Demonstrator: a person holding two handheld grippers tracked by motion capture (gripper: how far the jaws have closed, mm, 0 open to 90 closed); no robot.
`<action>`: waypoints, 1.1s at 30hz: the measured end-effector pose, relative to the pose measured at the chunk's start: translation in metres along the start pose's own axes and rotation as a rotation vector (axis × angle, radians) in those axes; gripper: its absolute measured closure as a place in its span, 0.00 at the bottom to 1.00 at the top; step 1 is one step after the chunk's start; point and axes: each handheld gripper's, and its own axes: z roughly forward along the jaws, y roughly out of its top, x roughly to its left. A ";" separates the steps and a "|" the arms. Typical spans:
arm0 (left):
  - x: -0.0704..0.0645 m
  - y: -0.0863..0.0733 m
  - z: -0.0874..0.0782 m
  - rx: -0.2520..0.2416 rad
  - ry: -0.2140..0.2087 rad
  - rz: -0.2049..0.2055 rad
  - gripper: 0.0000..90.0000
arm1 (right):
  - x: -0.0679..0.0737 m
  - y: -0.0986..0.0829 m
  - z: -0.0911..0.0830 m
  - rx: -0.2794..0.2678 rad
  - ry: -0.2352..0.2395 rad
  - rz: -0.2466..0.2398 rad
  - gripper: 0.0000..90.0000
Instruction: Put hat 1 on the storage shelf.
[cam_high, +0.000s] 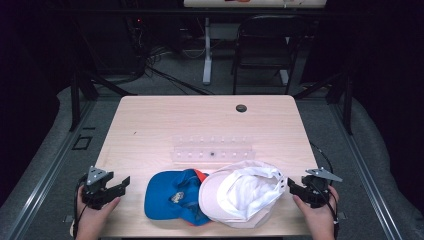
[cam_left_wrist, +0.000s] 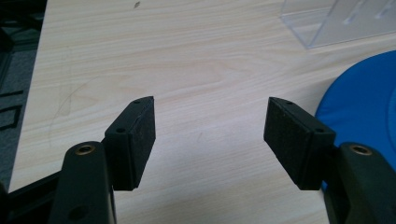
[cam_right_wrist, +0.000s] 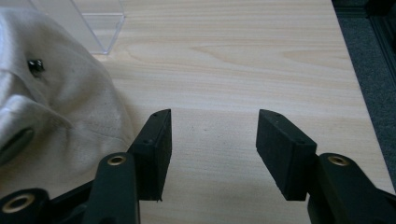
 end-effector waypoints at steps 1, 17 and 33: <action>-0.001 0.000 0.000 0.002 -0.005 0.006 0.38 | 0.000 0.001 -0.002 0.000 -0.003 0.007 0.53; -0.004 0.001 0.004 0.006 -0.027 -0.004 0.39 | 0.005 0.000 -0.007 0.008 0.034 0.027 0.56; -0.006 -0.002 0.011 0.025 -0.020 -0.038 0.40 | 0.003 0.041 -0.026 0.225 0.106 0.108 0.60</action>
